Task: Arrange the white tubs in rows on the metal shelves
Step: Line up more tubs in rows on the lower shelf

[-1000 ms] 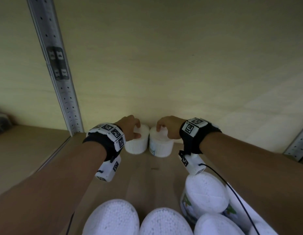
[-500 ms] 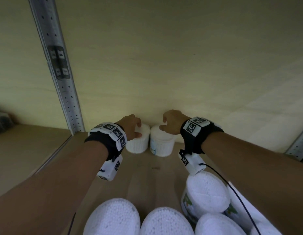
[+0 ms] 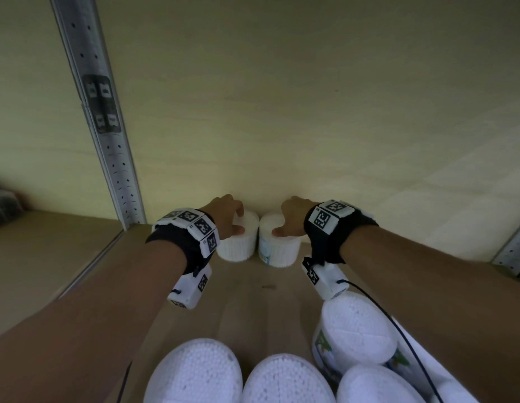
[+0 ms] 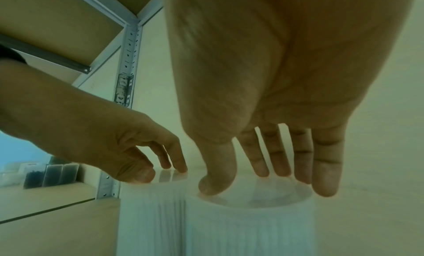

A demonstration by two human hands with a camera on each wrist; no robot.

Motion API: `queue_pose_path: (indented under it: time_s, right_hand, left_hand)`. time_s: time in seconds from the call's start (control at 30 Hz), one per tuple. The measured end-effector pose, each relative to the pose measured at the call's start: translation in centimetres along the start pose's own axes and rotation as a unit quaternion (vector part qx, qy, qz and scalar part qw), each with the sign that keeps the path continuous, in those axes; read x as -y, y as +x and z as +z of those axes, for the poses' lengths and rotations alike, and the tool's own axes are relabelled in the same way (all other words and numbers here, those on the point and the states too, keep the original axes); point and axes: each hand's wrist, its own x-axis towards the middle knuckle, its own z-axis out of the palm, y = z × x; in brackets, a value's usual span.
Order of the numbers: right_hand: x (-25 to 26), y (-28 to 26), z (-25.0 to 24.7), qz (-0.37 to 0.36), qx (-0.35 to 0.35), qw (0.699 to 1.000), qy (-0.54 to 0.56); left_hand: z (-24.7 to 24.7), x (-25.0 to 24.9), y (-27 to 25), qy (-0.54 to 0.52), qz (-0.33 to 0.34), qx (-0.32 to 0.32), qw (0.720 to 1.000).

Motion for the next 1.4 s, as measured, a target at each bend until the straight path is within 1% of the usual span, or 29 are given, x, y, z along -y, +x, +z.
queue_pose_path:
  time_s: [0.17,0.4,0.47,0.53,0.63,0.77,0.9,0.97,1.03,1.1,1.17,1.23,1.27,1.3,1.4]
  right_hand:
    - [-0.4,-0.1,-0.2,-0.017,0.017,0.999,0.021]
    - [-0.6,-0.3,-0.2,-0.073,0.028,0.994,0.072]
    - [-0.7,-0.3,-0.3,-0.074,0.021,0.993,0.084]
    - [-0.6,-0.5,-0.5,-0.058,0.001,0.994,0.088]
    - [-0.5,-0.4,-0.7,-0.022,-0.015,0.998,0.051]
    - [0.0,0.5,-0.1,0.013,0.013,1.0,0.023]
    - [-0.1,2.8,0.9,0.013,0.035,0.999,-0.04]
    - [-0.7,4.3,1.4,0.019,0.026,0.997,-0.071]
    - [-1.6,6.6,2.5,0.01,0.022,0.996,-0.084]
    - [-2.0,7.5,3.0,0.011,0.031,0.996,-0.085]
    - [-1.7,6.8,2.8,0.009,0.03,0.997,-0.066]
    - [-0.2,3.4,0.9,0.004,0.024,0.999,-0.043]
    - [0.4,2.2,0.2,-0.003,0.033,0.999,-0.03]
    - [0.6,1.6,-0.1,-0.004,0.041,0.999,-0.014]
    - [0.4,1.1,-0.2,-0.003,0.028,0.999,0.016]
  left_hand:
    - [0.1,0.0,0.0,-0.002,-0.001,0.0,1.0]
    - [0.1,0.0,0.0,-0.002,-0.004,0.002,1.0]
    - [0.1,0.0,0.1,-0.002,-0.006,0.002,1.0]
    - [0.0,0.0,0.0,-0.003,-0.007,0.003,1.0]
    - [0.1,0.0,0.0,0.0,-0.006,0.005,1.0]
    - [0.0,0.0,-0.1,0.004,-0.006,0.007,1.0]
    - [0.0,-0.1,0.0,0.004,-0.006,0.008,1.0]
    - [0.1,0.0,0.0,0.004,-0.005,0.007,1.0]
    - [0.0,0.0,0.0,0.006,-0.004,0.006,1.0]
    - [0.0,0.0,0.1,0.004,-0.003,0.007,1.0]
    - [0.0,0.0,0.1,0.003,-0.002,0.009,1.0]
    - [0.0,0.0,0.1,0.005,-0.002,0.007,1.0]
    - [0.0,0.0,0.1,0.005,-0.003,0.007,1.0]
    - [0.0,-0.1,0.0,0.004,-0.003,0.006,1.0]
    - [0.1,-0.1,0.0,0.001,-0.003,0.006,1.0]
